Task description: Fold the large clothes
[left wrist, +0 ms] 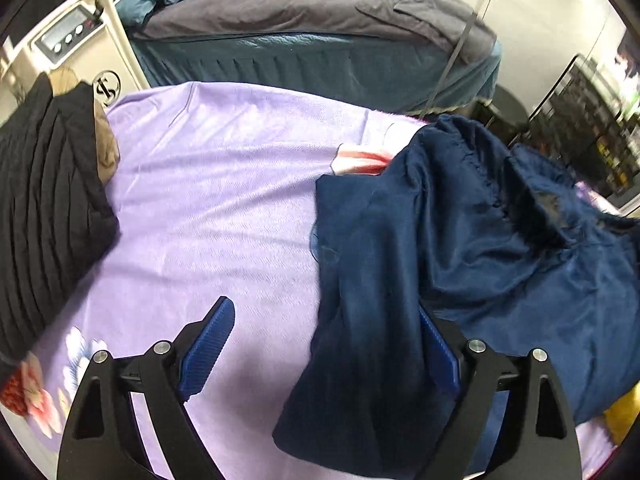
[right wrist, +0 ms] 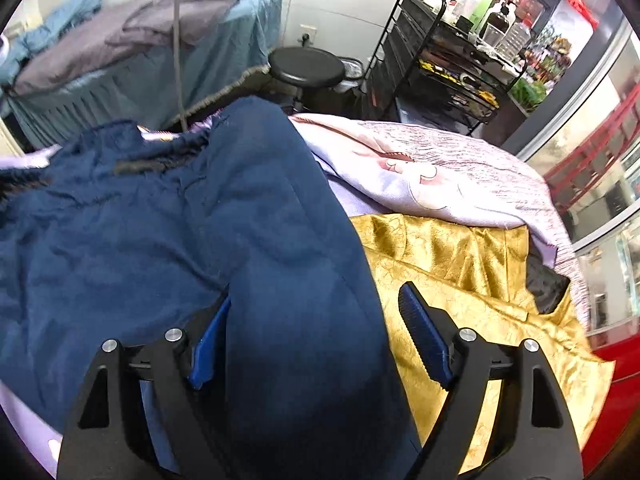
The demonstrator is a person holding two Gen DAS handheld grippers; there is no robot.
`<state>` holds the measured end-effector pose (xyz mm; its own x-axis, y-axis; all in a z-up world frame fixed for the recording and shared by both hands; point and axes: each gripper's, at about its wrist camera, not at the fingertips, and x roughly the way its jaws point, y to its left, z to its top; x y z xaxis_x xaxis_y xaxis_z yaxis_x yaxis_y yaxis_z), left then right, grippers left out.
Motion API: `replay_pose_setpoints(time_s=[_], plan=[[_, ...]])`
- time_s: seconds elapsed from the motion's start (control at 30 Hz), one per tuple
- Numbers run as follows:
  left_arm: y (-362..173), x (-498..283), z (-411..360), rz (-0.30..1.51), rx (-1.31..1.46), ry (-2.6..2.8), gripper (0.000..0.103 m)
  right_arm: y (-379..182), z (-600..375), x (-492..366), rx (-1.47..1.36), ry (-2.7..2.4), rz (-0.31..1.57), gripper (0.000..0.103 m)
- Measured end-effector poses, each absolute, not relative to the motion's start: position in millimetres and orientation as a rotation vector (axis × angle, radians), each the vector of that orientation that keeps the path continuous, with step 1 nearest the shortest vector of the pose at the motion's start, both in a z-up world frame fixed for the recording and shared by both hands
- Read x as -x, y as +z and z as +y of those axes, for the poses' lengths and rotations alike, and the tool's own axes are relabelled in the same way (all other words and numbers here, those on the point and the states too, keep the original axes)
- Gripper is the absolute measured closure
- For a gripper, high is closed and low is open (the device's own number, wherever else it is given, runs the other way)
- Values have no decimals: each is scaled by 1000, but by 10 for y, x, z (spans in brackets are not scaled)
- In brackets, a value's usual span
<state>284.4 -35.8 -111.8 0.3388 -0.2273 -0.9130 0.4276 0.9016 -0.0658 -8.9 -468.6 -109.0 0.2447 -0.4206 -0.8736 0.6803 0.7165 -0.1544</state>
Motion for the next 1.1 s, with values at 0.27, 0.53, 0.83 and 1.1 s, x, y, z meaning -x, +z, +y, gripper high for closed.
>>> replay_pose_setpoints(time_s=[0.27, 0.53, 0.83, 1.1], plan=[[-1367, -2848, -491, 1240, -218, -527, 13, -1238, -5009, 418, -533, -613, 1078, 7], [-1808, -3040, -744, 1415, -159, -591, 7, -1621, -5288, 513, -898, -413, 1059, 6], [-2056, -3284, -846, 1547, -24, -640, 7, -1727, -5177, 190, -900, -263, 1066, 38], [-1904, -3141, -769, 1499, 16, -686, 46, -1558, -4985, 93, -865, -311, 1026, 66]])
